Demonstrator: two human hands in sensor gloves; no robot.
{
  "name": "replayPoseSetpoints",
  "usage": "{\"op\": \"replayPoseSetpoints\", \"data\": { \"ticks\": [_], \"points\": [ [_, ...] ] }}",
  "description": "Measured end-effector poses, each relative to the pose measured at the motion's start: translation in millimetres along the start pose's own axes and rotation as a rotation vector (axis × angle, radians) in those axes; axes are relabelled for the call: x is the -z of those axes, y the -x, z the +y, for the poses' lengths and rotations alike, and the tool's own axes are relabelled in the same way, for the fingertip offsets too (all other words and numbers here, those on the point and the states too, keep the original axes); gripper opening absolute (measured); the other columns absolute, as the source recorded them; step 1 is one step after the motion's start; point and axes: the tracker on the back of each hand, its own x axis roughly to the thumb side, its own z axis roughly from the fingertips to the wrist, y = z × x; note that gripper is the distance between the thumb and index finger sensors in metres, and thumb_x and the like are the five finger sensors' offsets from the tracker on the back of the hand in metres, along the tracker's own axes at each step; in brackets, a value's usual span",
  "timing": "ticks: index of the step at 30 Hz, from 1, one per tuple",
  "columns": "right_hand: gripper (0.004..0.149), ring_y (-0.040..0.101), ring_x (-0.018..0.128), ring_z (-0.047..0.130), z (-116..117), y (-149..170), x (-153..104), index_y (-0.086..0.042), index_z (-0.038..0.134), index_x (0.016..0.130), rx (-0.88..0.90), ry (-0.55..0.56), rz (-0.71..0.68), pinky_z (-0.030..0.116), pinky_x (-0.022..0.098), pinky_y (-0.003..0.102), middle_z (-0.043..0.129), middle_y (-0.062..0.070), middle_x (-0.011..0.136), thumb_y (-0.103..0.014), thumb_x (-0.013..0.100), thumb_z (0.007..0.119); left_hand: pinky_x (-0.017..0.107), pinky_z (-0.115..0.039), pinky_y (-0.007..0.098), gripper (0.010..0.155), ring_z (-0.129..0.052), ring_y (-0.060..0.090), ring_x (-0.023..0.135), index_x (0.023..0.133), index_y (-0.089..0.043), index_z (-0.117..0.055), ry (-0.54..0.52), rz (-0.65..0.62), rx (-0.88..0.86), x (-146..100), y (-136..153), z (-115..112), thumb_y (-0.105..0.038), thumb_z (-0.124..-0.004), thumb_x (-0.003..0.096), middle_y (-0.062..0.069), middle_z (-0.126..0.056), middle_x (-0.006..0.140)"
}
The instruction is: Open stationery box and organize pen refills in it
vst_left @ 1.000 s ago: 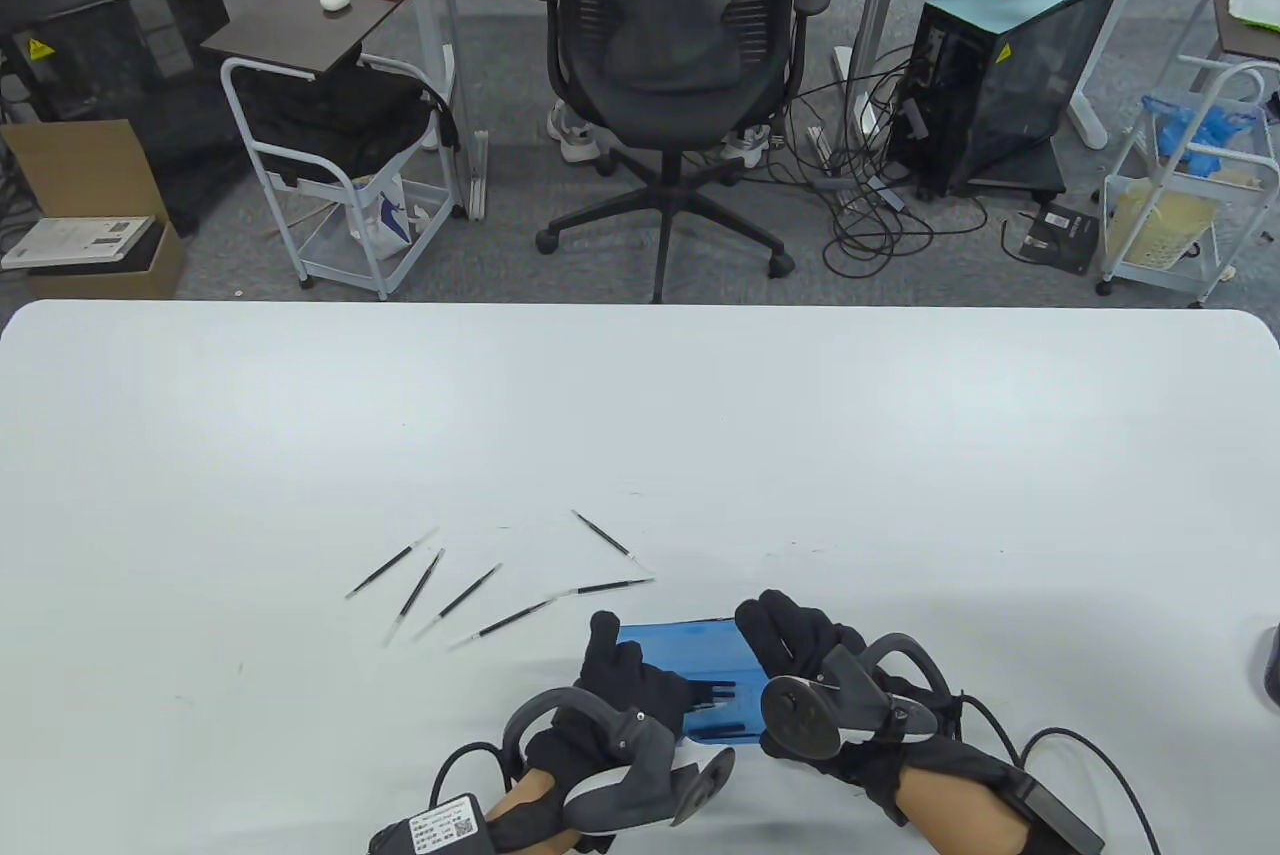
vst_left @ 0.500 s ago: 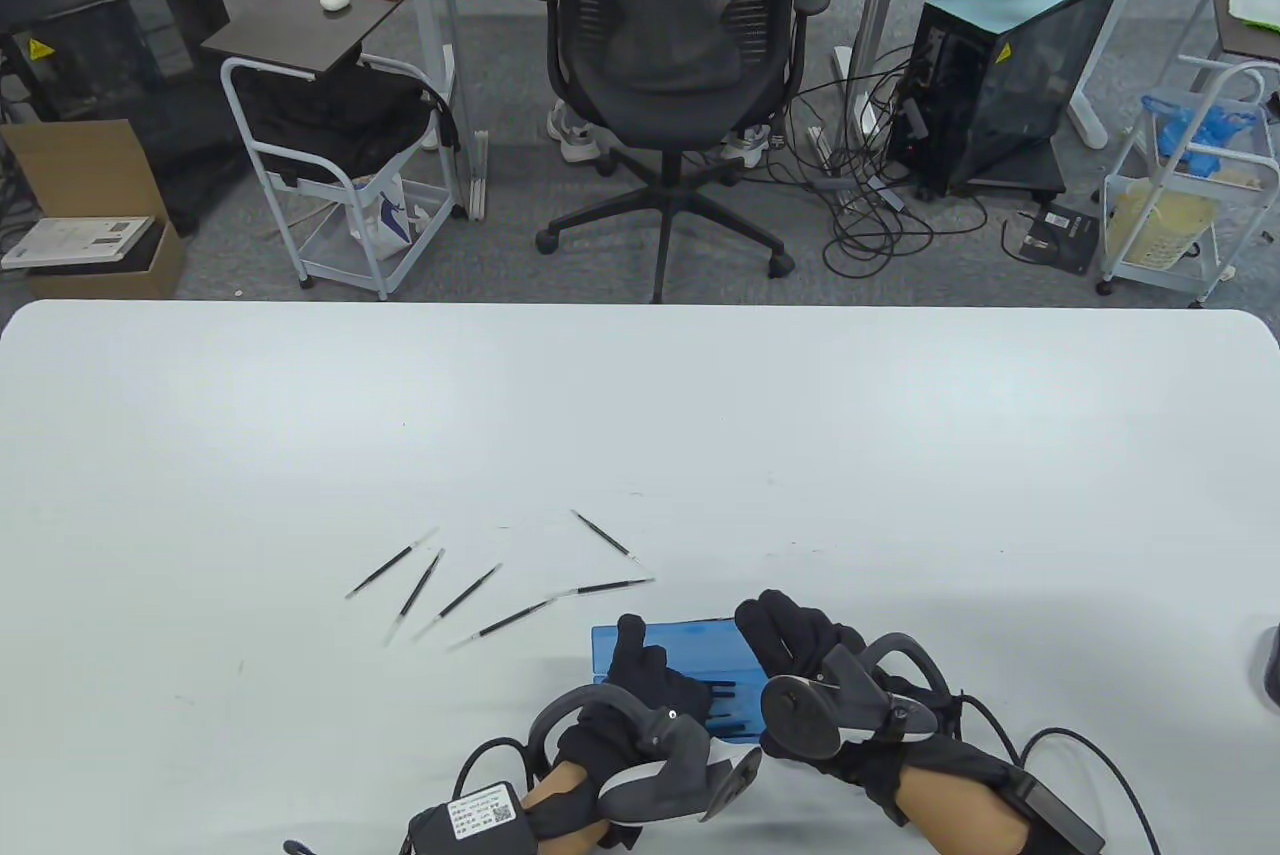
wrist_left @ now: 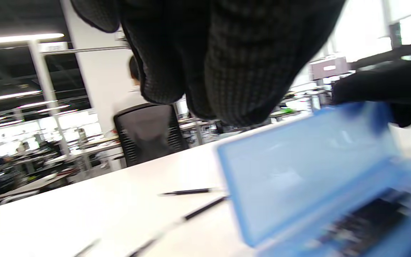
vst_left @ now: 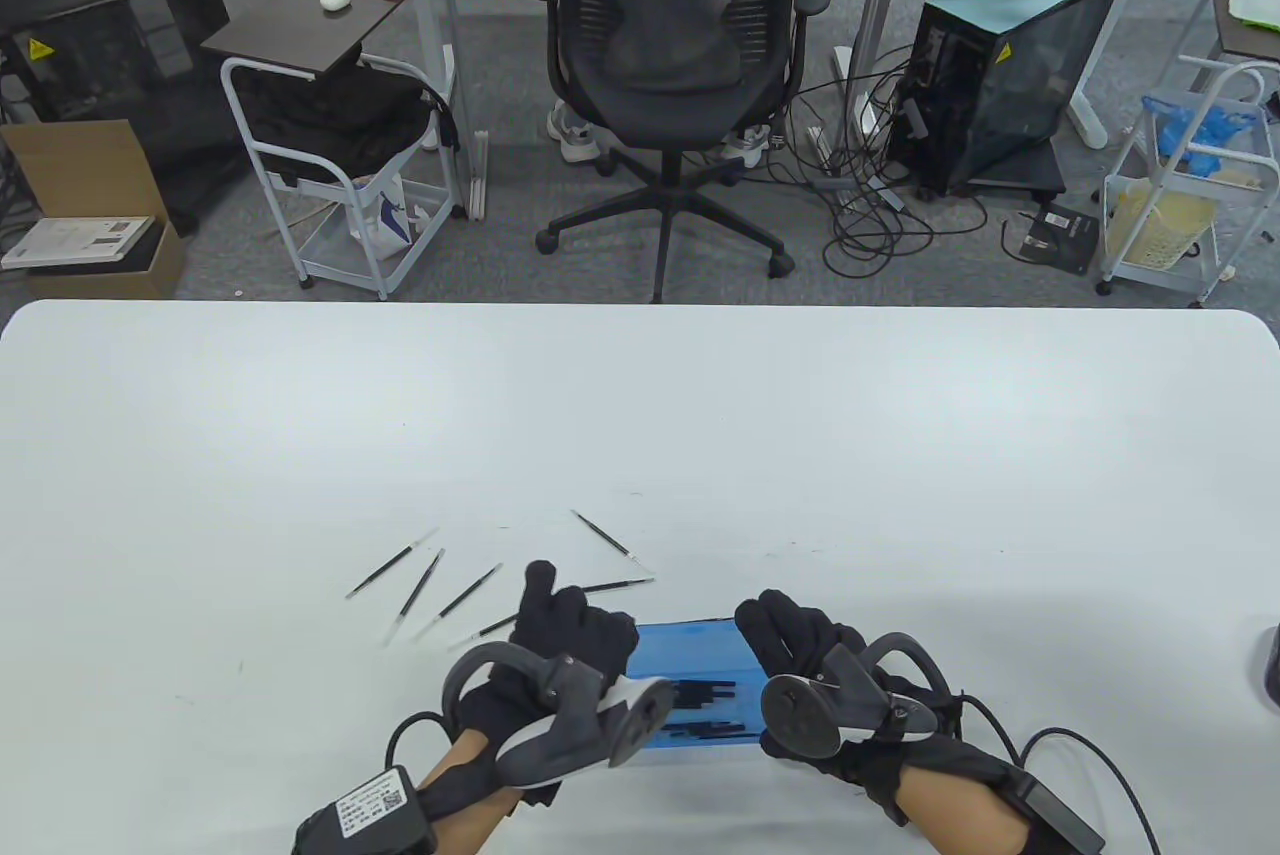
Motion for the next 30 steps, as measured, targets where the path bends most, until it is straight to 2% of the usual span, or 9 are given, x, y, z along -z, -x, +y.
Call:
{"op": "replayPoseSetpoints", "data": {
  "ticks": [6,11,19,30],
  "points": [
    [0.12,0.058,0.103,0.051,0.1,0.1,0.0,-0.004,-0.006,0.109,0.001,-0.001,0.0,0.057,0.072,0.065,0.009,0.035,0.117,-0.053,0.044,0.082,0.088,-0.047,0.062,0.052,-0.093,0.02,0.093,0.095,-0.027,-0.08,0.088,0.178,0.001,14.5,50.3,-16.7,-0.03,-0.096,0.045,-0.008,-0.099,0.087],
    [0.12,0.058,0.103,0.051,0.1,0.1,0.0,-0.004,-0.006,0.109,0.0,-0.003,0.001,0.057,0.072,0.065,0.009,0.035,0.117,-0.053,0.044,0.082,0.089,-0.045,0.061,0.053,-0.092,0.019,0.095,0.095,-0.028,-0.08,0.205,0.254,-0.034,24.0,74.2,-50.9,-0.03,-0.097,0.0447,-0.009,-0.098,0.088],
    [0.12,0.058,0.103,0.051,0.2,0.3,0.2,-0.004,-0.006,0.109,0.003,-0.004,0.0,0.057,0.072,0.065,0.008,0.035,0.117,-0.053,0.044,0.082,0.091,-0.041,0.058,0.056,-0.091,0.017,0.097,0.096,-0.03,-0.079,0.341,0.265,-0.028,33.3,74.6,-96.4,-0.033,-0.098,0.0426,-0.01,-0.097,0.09],
    [0.12,0.058,0.103,0.051,0.5,0.9,0.7,-0.004,-0.006,0.109,0.007,-0.004,-0.003,0.057,0.073,0.065,0.008,0.035,0.117,-0.053,0.044,0.082,0.092,-0.039,0.056,0.052,-0.091,0.015,0.096,0.094,-0.032,-0.081,0.329,0.267,0.002,38.9,68.4,-107.8,-0.031,-0.098,0.0441,-0.012,-0.098,0.088]
  ]
}}
